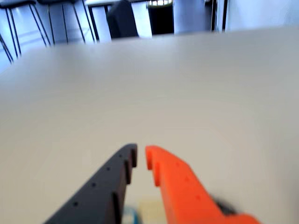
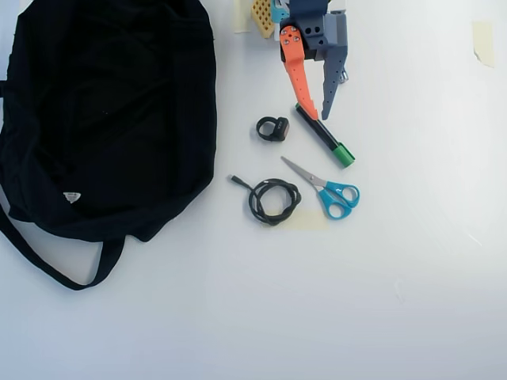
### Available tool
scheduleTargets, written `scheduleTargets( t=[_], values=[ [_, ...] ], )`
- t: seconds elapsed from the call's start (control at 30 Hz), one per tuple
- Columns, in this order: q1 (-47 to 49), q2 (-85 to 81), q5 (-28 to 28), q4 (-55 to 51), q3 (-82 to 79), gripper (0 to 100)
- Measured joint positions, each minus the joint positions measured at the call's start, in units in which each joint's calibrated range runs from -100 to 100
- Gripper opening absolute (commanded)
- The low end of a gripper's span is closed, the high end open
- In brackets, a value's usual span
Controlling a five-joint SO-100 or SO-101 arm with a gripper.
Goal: Put the bike light into the black bag
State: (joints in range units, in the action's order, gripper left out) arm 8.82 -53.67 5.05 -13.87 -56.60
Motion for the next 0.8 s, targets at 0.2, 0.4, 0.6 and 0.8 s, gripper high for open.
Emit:
scheduleTargets(
  t=[0.2,0.4,0.6,0.8],
  values=[
    [-1.69,19.34,-4.05,0.34,22.17,2],
    [-1.47,36.36,-5.13,0.34,42.77,2],
    [-1.69,44.58,-5.62,0.34,48.19,2],
    [-5.22,45.25,-5.67,0.34,48.19,2]
  ],
)
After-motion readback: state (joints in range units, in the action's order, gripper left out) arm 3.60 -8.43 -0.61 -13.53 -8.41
